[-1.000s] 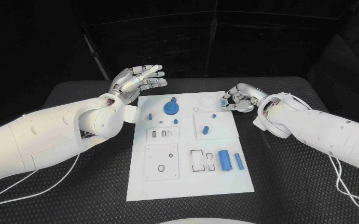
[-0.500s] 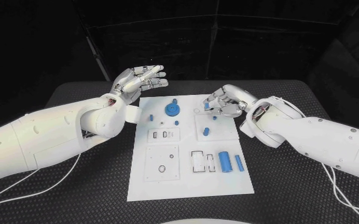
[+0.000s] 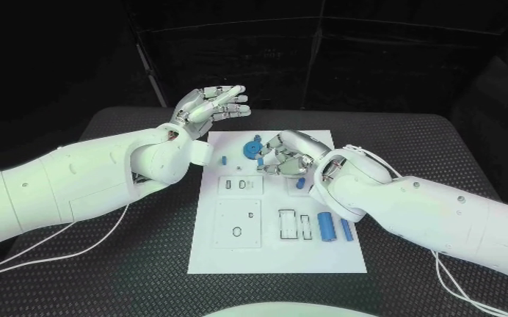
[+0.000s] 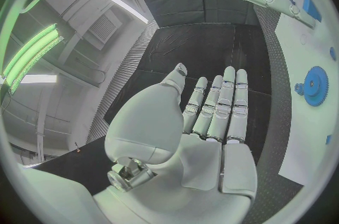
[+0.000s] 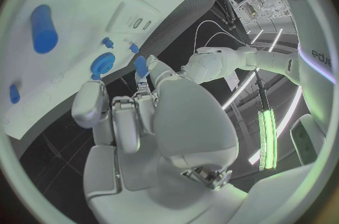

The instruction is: Assemble the parts on the task board

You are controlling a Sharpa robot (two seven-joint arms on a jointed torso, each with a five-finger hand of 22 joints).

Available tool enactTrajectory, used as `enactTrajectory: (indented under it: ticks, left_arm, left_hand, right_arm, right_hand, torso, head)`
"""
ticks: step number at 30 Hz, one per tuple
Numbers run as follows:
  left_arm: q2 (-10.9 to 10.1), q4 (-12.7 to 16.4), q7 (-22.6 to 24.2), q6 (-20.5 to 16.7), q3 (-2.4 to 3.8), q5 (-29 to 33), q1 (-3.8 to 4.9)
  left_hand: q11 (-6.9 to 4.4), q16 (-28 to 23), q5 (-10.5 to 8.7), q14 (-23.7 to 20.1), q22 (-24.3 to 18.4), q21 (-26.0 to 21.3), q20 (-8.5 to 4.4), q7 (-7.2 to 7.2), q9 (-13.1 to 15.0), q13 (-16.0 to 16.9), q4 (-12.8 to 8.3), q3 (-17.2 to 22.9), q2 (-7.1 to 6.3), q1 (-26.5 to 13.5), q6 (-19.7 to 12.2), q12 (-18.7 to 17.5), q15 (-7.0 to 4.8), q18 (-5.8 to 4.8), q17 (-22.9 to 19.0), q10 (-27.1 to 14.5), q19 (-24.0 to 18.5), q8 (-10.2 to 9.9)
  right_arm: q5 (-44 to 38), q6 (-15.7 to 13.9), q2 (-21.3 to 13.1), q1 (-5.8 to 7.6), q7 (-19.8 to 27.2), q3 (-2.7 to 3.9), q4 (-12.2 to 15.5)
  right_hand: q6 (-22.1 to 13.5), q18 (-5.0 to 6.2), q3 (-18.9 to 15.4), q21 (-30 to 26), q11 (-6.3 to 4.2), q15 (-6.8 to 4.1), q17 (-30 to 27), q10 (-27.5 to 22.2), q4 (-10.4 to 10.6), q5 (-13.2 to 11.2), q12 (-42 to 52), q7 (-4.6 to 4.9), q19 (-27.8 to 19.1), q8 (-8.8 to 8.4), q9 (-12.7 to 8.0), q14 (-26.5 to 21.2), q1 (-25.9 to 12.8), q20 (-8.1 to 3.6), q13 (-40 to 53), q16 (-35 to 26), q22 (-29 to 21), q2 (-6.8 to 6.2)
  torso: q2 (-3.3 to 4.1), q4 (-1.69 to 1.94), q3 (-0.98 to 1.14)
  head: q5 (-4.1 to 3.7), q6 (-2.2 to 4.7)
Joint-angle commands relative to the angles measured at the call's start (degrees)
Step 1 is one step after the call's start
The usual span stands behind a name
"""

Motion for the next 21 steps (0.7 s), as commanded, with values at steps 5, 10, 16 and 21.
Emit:
enactTrajectory:
  ticks: [5,10,16,21]
  left_arm:
    - [0.3,0.1,0.2,0.4,0.06,0.0,0.18]
    - [0.4,0.1,0.3,0.4,0.06,0.0,0.18]
    - [0.5,0.1,0.3,0.4,0.06,0.0,0.19]
    - [0.6,0.1,0.3,0.4,0.06,0.0,0.19]
  left_hand:
    - [-0.21,-0.2,-0.07,-0.4,-0.1,-0.3,0.14,4.27,0.0,0.0,-0.3,0.0,0.54,0.0,-0.4,-0.1,0.04,0.89,-0.1,-0.3,-0.3,-0.1]
    - [-0.21,-0.2,-0.07,-0.4,-0.1,-0.3,0.14,4.26,0.0,0.0,-0.3,0.0,0.54,0.0,-0.4,0.0,0.03,0.89,-0.1,-0.3,-0.3,-0.1]
    - [-0.21,-0.2,-0.07,-0.4,-0.1,-0.3,0.14,4.26,0.0,0.0,-0.3,0.0,0.54,0.0,-0.4,0.0,0.03,0.89,-0.1,-0.3,-0.3,-0.1]
    - [-0.21,-0.2,-0.07,-0.4,-0.1,-0.3,0.14,4.26,0.0,0.0,-0.3,0.0,0.54,0.0,-0.4,0.0,0.03,0.89,-0.1,-0.3,-0.3,-0.1]
  right_arm:
    - [-8.1,1.8,2.4,-0.8,-5.0,-1.31,-1.1]
    - [-10.6,1.5,3.8,-1.68,-5.8,-1.66,-1.9]
    - [-12.6,1.6,5.0,-2.15,-6.6,-1.77,-2.9]
    - [-13.2,2.0,5.9,-2.34,-6.7,-1.81,-3.9]
  right_hand:
    - [0.8,-0.02,0.3,-0.5,-0.24,-0.52,10.1,-0.4,-0.2,0.1,-0.5,-0.33,-0.4,0.32,0.0,5.0,-0.3,-0.21,1.9,-0.1,-0.5,-0.32]
    - [0.9,0.01,0.3,-0.6,-0.25,-0.53,10.0,-0.5,-0.2,0.3,-0.7,-0.34,-0.5,0.31,0.0,5.0,-0.4,-0.23,1.7,-0.2,-0.6,-0.45]
    - [0.9,0.01,0.3,-0.6,-0.25,-0.53,10.0,-0.5,-0.2,0.3,-0.7,-0.34,-0.5,0.31,0.0,5.0,-0.4,-0.23,1.7,-0.2,-0.6,-0.45]
    - [0.9,0.01,0.3,-0.6,-0.25,-0.54,10.0,-0.5,-0.2,0.3,-0.7,-0.35,-0.5,0.31,0.0,5.0,-0.4,-0.23,1.7,-0.2,-0.6,-0.46]
  torso:
    - [0.04,-0.13,0.08]
    - [0.07,-0.02,0.1]
    - [0.08,-0.02,0.09]
    - [0.06,-0.06,0.09]
  head:
    - [0.53,-0.35]
    - [0.73,-0.64]
    - [0.84,-0.75]
    - [0.9,-0.91]
